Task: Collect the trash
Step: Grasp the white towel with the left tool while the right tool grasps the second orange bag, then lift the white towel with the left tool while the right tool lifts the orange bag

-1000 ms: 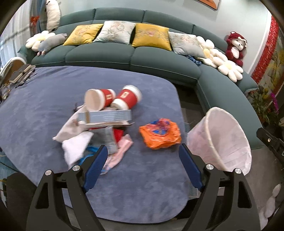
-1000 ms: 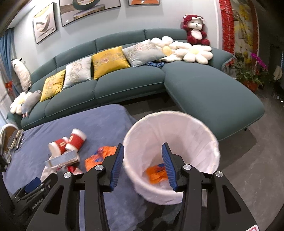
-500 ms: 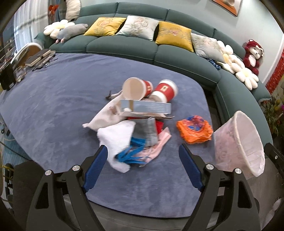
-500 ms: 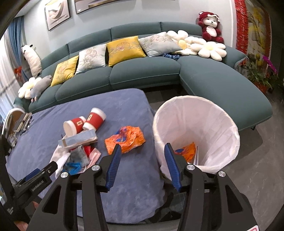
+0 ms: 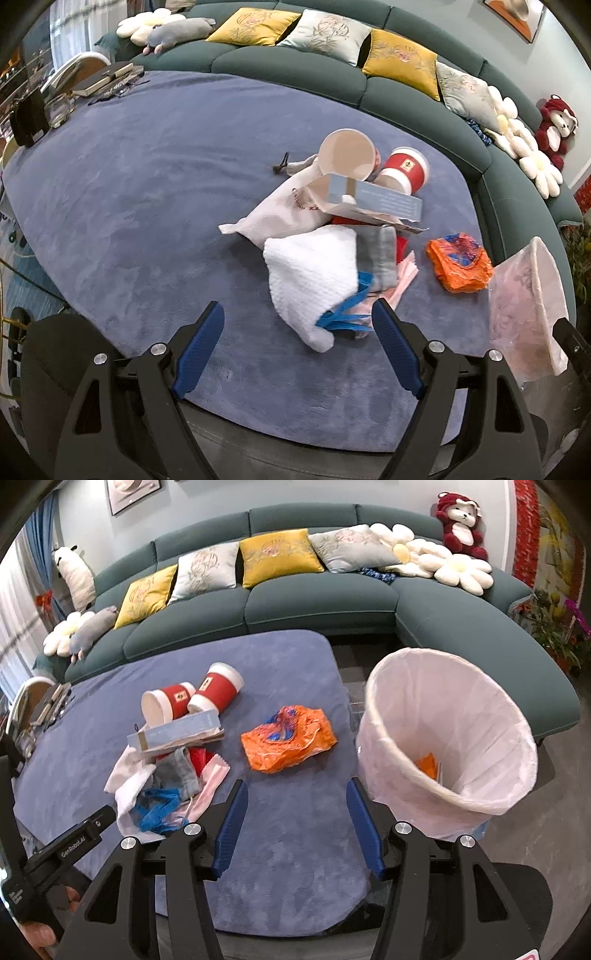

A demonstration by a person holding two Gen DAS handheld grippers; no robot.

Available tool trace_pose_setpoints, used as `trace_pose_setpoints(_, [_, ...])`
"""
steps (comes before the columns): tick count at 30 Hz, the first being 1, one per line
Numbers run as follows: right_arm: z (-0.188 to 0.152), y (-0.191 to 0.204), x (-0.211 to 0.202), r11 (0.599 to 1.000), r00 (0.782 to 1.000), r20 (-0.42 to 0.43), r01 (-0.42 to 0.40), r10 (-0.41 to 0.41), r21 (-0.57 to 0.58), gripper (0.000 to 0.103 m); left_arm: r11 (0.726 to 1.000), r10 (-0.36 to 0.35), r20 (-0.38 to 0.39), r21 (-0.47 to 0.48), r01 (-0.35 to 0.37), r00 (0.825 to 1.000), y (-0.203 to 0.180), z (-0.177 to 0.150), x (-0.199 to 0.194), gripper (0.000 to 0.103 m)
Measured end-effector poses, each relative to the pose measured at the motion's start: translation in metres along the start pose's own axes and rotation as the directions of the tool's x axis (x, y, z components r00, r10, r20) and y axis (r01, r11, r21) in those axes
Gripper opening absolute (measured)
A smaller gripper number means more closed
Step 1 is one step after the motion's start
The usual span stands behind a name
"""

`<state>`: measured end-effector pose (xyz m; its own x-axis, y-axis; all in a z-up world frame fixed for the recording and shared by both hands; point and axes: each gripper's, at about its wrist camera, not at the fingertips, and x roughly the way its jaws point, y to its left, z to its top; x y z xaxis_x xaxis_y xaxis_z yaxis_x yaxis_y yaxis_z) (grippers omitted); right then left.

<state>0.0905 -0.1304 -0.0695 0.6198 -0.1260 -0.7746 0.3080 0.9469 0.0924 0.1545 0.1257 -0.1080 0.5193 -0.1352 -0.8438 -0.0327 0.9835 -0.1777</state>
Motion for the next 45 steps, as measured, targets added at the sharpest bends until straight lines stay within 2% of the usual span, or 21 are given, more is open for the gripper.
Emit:
trace_pose_setpoints(11, [0.003,0.009,0.045,1.000,0.997,-0.080,-0.010,0.010,0.000,0.054,0.999,-0.011,-0.060,0.031,0.013,0.998,-0.006,0.006,0.033,0.075])
trace_pose_setpoints(18, [0.011,0.006,0.084,1.000,0.993,-0.120,0.003,0.000,0.020,0.054,0.998,-0.054,-0.096,0.010,0.055,0.994,0.001,0.017,0.049,0.041])
trace_pose_setpoints(20, [0.015,0.003,0.094,0.999,0.992,-0.124,0.012,-0.008,0.032,0.054,0.997,-0.071,-0.099,0.009,0.072,0.993,0.001,0.019,0.050,0.024])
trace_pose_setpoints(23, [0.025,0.001,0.112,0.998,0.992,-0.127,0.027,-0.020,0.049,0.054,0.997,-0.083,-0.098,0.002,0.083,0.992,0.003,0.023,0.048,0.013])
trace_pose_setpoints(30, [0.051,-0.001,0.148,0.996,0.991,-0.113,0.075,-0.069,0.046,0.054,0.997,-0.081,-0.094,-0.014,0.080,0.992,0.000,0.029,0.047,0.011])
trace_pose_setpoints(36, [0.054,-0.003,0.173,0.996,0.987,-0.144,0.082,-0.077,0.035,0.054,0.998,-0.070,-0.099,-0.006,0.070,0.993,-0.004,0.031,0.050,0.011])
trace_pose_setpoints(37, [0.053,-0.002,0.176,0.996,0.986,-0.149,0.083,-0.077,0.029,0.048,0.997,-0.071,-0.101,-0.009,0.071,0.992,-0.004,0.031,0.051,0.011])
trace_pose_setpoints(38, [0.052,-0.002,0.177,0.996,0.985,-0.152,0.082,-0.078,0.025,0.036,0.998,-0.070,-0.101,-0.011,0.069,0.992,-0.005,0.031,0.051,0.011])
trace_pose_setpoints(39, [0.049,-0.001,0.178,0.997,0.985,-0.158,0.080,-0.076,0.020,0.030,0.998,-0.067,-0.100,-0.011,0.067,0.993,-0.005,0.031,0.051,0.011])
trace_pose_setpoints(43, [0.044,0.002,0.169,0.999,0.988,-0.148,0.039,-0.036,0.016,0.021,0.998,-0.062,-0.097,-0.008,0.062,0.993,-0.008,0.031,0.048,0.011])
trace_pose_setpoints(45, [0.042,0.003,0.160,0.999,0.990,-0.134,0.032,-0.031,0.008,0.021,0.998,-0.060,-0.094,-0.004,0.060,0.994,-0.010,0.030,0.046,0.011])
